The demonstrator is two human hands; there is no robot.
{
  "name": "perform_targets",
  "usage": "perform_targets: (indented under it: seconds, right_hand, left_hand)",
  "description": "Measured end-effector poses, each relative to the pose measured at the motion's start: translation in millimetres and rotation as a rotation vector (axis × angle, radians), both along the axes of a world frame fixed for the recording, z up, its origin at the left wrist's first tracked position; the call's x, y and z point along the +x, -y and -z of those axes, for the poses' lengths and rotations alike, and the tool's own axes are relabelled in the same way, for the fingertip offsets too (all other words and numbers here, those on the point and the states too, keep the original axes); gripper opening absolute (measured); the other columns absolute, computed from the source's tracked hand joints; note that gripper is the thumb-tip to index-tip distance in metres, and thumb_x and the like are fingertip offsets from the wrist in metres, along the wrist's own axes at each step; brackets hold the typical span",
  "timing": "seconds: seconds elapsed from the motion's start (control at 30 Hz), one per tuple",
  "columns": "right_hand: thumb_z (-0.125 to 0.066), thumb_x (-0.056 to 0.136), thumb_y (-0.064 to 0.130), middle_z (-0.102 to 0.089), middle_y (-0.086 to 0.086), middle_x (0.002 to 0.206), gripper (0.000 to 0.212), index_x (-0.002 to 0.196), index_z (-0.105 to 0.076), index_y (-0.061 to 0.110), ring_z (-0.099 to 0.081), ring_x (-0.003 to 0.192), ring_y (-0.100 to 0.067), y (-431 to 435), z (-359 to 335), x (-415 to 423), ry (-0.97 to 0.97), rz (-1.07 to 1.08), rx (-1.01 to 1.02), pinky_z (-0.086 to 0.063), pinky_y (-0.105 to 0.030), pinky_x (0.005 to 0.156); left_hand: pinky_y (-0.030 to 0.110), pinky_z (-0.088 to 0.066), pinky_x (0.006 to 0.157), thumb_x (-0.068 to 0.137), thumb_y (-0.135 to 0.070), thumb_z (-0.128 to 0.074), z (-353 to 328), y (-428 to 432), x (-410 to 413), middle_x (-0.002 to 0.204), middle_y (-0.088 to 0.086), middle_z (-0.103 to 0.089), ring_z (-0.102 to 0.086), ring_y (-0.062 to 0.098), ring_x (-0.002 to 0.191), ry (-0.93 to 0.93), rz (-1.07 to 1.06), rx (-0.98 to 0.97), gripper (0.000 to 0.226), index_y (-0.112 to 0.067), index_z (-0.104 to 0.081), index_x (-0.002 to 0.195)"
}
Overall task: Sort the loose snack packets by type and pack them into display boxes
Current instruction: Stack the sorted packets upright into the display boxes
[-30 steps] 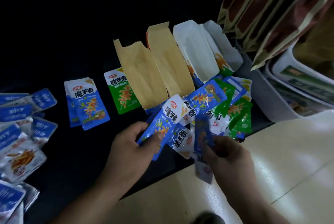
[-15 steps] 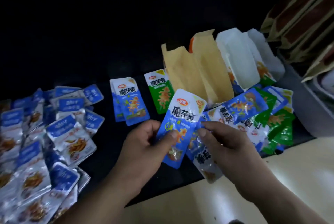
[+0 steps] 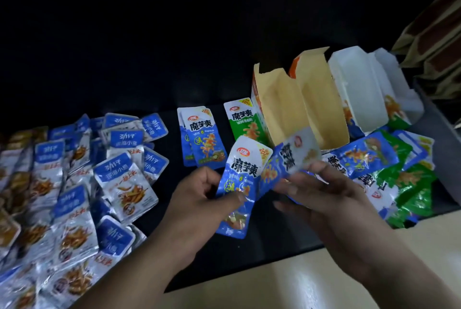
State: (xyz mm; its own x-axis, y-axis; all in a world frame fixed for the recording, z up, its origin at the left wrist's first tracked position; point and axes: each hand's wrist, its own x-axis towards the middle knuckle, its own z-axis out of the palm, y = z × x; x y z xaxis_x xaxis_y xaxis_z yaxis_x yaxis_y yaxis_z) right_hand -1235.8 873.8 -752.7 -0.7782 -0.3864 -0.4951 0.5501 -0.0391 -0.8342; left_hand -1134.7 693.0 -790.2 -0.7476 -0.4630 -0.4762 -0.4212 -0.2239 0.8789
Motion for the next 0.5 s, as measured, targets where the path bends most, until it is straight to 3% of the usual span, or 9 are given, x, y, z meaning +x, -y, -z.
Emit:
perform_targets:
  seconds: [0.1, 0.2, 0.33, 0.43, 0.5]
  right_hand:
    - [-0.071, 0.091, 0.002, -0.078, -0.014, 0.104, 0.017, 0.107, -0.068, 0.005, -0.074, 0.105, -0.03, 4.6, 12.0, 3.9, -0.055, 0.052, 0.097, -0.058, -0.048, 0.093]
    - [-0.069, 0.092, 0.01, -0.075, -0.014, 0.117, 0.022, 0.114, -0.07, 0.009, -0.07, 0.115, -0.031, 13.8, 13.8, 8.4, 0.022, -0.045, -0.013, -0.052, -0.05, 0.104]
    - [-0.064, 0.099, 0.014, -0.08, 0.002, 0.1, 0.014, 0.107, -0.075, 0.015, -0.075, 0.099, -0.014, 27.0, 14.9, 14.7, -0.284, -0.127, 0.216, -0.056, -0.029, 0.083]
    - [-0.062, 0.101, 0.019, -0.08, 0.002, 0.095, 0.013, 0.101, -0.075, 0.017, -0.075, 0.093, -0.014, 25.8, 20.7, 14.0, -0.357, -0.14, 0.331, -0.059, -0.033, 0.083]
    - [-0.065, 0.099, 0.021, -0.078, -0.006, 0.089, 0.014, 0.095, -0.073, 0.011, -0.074, 0.084, -0.017, 24.0, 21.9, 14.5, -0.337, -0.115, 0.339, -0.058, -0.033, 0.078]
  left_hand:
    - [0.054, -0.062, 0.085, 0.084, -0.002, -0.081, -1.8, -3.9, -1.0, 0.092, 0.009, -0.079, -0.076, 0.033, 0.087, -0.031, 0.031, 0.03, 0.018, -0.01, -0.068, 0.095]
    - [0.06, -0.06, 0.088, 0.086, 0.008, -0.076, -1.8, -10.8, -1.3, 0.1, 0.009, -0.079, -0.076, 0.034, 0.096, -0.068, 0.098, 0.074, 0.027, -0.012, -0.07, 0.105]
    - [0.05, -0.063, 0.086, 0.09, 0.003, -0.073, -2.6, -20.3, -0.3, 0.099, 0.003, -0.08, -0.077, 0.027, 0.094, -0.104, 0.142, 0.012, 0.029, -0.023, -0.076, 0.103]
    - [0.026, -0.061, 0.077, 0.084, 0.001, -0.08, -0.9, -18.3, 0.0, 0.097, -0.005, -0.079, -0.076, 0.016, 0.093, -0.121, 0.044, -0.064, 0.033, -0.022, -0.072, 0.107]
    - [0.023, -0.06, 0.08, 0.08, -0.002, -0.085, -0.3, -16.3, 0.4, 0.099, -0.01, -0.078, -0.074, 0.008, 0.094, -0.095, 0.029, -0.151, 0.044, -0.027, -0.069, 0.113]
